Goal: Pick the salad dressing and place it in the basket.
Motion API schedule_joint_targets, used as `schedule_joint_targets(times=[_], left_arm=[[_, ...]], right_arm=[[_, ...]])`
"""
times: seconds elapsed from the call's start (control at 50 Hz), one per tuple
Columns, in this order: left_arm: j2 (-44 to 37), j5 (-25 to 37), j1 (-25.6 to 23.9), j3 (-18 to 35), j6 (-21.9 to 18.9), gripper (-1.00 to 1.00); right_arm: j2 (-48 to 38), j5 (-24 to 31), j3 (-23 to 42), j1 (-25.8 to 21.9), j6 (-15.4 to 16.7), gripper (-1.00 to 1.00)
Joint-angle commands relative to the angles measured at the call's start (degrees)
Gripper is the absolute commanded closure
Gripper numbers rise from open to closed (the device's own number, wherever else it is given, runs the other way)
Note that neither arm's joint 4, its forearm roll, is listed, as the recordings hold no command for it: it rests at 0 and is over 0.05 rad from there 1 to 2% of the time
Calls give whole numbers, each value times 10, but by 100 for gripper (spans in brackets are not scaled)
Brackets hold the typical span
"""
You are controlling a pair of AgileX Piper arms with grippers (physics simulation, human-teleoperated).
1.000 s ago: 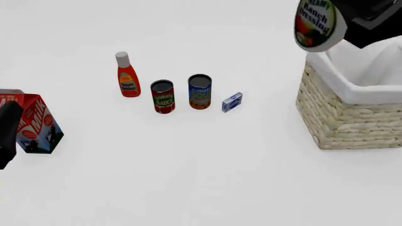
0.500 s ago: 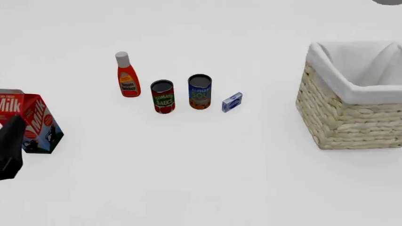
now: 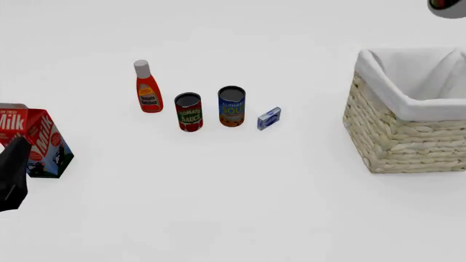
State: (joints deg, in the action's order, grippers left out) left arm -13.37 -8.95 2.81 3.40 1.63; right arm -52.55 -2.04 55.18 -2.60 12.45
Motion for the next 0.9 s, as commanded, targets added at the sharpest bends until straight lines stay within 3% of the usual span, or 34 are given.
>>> schedule_joint_targets(times=[0.02,0.08,0.9], left_arm=[[5,1,-4,1,0,-100],[6,1,-4,-1,0,-100],[-18,-24,-12,-7,0,-100]], right_arm=[[-54,-19,14,19,-1,100],[-69,-19,20,24,11,100],[-124,17,13,102,29,100]])
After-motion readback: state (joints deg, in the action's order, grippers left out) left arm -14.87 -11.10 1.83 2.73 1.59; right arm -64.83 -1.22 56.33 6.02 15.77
